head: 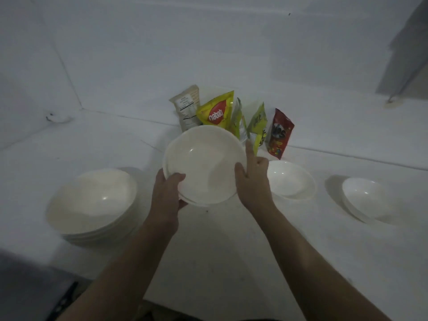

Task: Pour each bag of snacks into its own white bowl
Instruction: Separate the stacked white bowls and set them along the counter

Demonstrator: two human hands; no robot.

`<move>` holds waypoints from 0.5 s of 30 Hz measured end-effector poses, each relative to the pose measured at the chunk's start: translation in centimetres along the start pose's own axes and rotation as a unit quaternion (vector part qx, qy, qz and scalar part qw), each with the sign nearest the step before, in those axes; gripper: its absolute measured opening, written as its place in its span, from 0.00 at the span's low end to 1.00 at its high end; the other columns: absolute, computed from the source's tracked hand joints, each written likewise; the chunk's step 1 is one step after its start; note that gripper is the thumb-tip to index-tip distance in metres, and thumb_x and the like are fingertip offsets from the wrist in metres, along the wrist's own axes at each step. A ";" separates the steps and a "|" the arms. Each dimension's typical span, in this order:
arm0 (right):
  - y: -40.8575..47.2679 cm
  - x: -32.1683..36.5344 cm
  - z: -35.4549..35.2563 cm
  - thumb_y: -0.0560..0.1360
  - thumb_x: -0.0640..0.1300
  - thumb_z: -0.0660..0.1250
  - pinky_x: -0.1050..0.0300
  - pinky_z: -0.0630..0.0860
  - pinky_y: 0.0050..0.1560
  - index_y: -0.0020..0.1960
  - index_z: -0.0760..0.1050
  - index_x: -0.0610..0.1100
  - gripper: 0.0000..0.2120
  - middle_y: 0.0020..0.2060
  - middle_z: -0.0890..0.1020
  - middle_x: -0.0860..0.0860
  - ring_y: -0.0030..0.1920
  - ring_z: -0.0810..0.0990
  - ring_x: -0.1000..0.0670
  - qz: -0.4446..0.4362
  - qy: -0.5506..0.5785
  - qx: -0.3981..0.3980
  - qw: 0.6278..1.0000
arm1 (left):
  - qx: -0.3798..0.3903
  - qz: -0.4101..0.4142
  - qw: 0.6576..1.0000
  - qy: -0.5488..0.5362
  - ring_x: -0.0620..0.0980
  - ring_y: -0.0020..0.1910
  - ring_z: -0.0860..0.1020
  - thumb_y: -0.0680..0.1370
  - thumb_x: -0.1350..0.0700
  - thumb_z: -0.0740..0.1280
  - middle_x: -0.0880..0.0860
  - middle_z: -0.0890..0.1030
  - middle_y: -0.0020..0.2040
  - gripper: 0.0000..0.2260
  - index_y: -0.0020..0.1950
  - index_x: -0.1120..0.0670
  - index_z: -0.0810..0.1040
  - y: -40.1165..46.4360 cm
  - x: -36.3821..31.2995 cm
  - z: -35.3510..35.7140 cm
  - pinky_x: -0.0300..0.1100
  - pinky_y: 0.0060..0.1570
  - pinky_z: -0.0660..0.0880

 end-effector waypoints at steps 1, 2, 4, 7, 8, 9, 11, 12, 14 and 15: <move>0.6 1.5 0.2 0.84 0.47 0.53 0.57 0.71 0.55 0.80 0.50 0.58 0.27 0.65 0.65 0.48 0.54 0.70 0.52 -0.020 0.033 -0.025 0.999 | -0.006 0.016 1.000 0.006 0.56 0.58 0.75 0.77 0.59 0.64 0.54 0.76 0.62 0.18 0.66 0.48 0.72 0.6 -1.4 -1.0 0.52 0.48 0.78; 1.2 2.5 0.8 0.83 0.46 0.53 0.54 0.73 0.56 0.79 0.53 0.59 0.26 0.64 0.67 0.49 0.55 0.72 0.51 -0.023 0.088 -0.043 0.995 | -0.011 0.030 0.999 0.011 0.55 0.58 0.75 0.77 0.58 0.64 0.54 0.76 0.62 0.18 0.66 0.48 0.71 1.3 -2.7 -2.1 0.51 0.48 0.78; 2.4 3.3 2.3 0.81 0.43 0.54 0.47 0.80 0.51 0.76 0.61 0.59 0.25 0.59 0.72 0.51 0.54 0.76 0.49 0.022 0.216 -0.068 0.974 | -0.026 0.043 0.999 0.007 0.56 0.59 0.75 0.78 0.57 0.64 0.53 0.75 0.62 0.17 0.66 0.47 0.69 3.0 -5.0 -4.3 0.50 0.48 0.78; 3.5 1.9 6.6 0.80 0.38 0.55 0.55 0.79 0.35 0.74 0.63 0.56 0.25 0.59 0.73 0.51 0.50 0.76 0.49 0.180 0.403 -0.071 0.895 | -0.038 0.034 0.998 -0.021 0.58 0.62 0.74 0.78 0.56 0.63 0.53 0.73 0.62 0.14 0.63 0.47 0.68 6.1 -7.9 -7.4 0.52 0.52 0.78; 3.7 1.3 8.3 0.79 0.36 0.56 0.55 0.80 0.33 0.74 0.64 0.56 0.26 0.62 0.73 0.50 0.53 0.77 0.46 0.217 0.442 -0.063 0.868 | -0.038 0.032 0.998 -0.028 0.59 0.63 0.74 0.78 0.56 0.63 0.54 0.73 0.62 0.13 0.62 0.47 0.68 7.1 -8.8 -8.2 0.53 0.53 0.77; 3.8 0.6 10.1 0.78 0.34 0.56 0.55 0.81 0.32 0.74 0.64 0.54 0.27 0.64 0.72 0.48 0.56 0.77 0.43 0.242 0.466 -0.054 0.849 | -0.036 0.030 0.998 -0.033 0.59 0.63 0.74 0.78 0.56 0.63 0.54 0.73 0.62 0.12 0.61 0.47 0.68 8.2 -9.6 -8.9 0.54 0.54 0.77; 3.1 -1.4 12.8 0.77 0.32 0.58 0.55 0.81 0.29 0.74 0.64 0.48 0.27 0.66 0.71 0.45 0.57 0.76 0.38 0.288 0.456 -0.070 0.839 | -0.030 0.025 0.999 -0.031 0.59 0.64 0.73 0.78 0.55 0.63 0.54 0.72 0.64 0.13 0.62 0.46 0.68 10.4 -10.7 -10.2 0.54 0.52 0.78; 2.7 -2.4 13.9 0.77 0.32 0.59 0.54 0.81 0.28 0.74 0.63 0.44 0.27 0.67 0.70 0.42 0.56 0.76 0.36 0.312 0.450 -0.083 0.833 | -0.026 0.019 0.999 -0.023 0.59 0.64 0.72 0.79 0.54 0.63 0.55 0.72 0.66 0.13 0.62 0.46 0.68 11.5 -11.1 -10.8 0.53 0.50 0.79; 1.6 -3.4 15.5 0.77 0.33 0.61 0.53 0.81 0.27 0.74 0.61 0.40 0.26 0.69 0.68 0.37 0.56 0.77 0.31 0.343 0.454 -0.106 0.815 | -0.014 -0.006 1.000 0.009 0.59 0.65 0.72 0.79 0.52 0.64 0.55 0.71 0.67 0.13 0.62 0.47 0.67 13.5 -11.4 -11.8 0.51 0.45 0.79; 1.0 -3.4 16.1 0.79 0.35 0.62 0.51 0.81 0.29 0.75 0.59 0.40 0.26 0.70 0.68 0.38 0.56 0.78 0.30 0.358 0.455 -0.120 0.806 | -0.005 -0.019 0.999 0.026 0.59 0.64 0.72 0.79 0.50 0.64 0.56 0.71 0.67 0.13 0.62 0.47 0.68 14.4 -11.4 -12.2 0.51 0.44 0.79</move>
Point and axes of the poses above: each hand's wrist, its own y-axis towards the middle knuckle, its own z-axis out of the palm, x = y × z, the point moved 7 cm from there along y, towards the middle knuckle
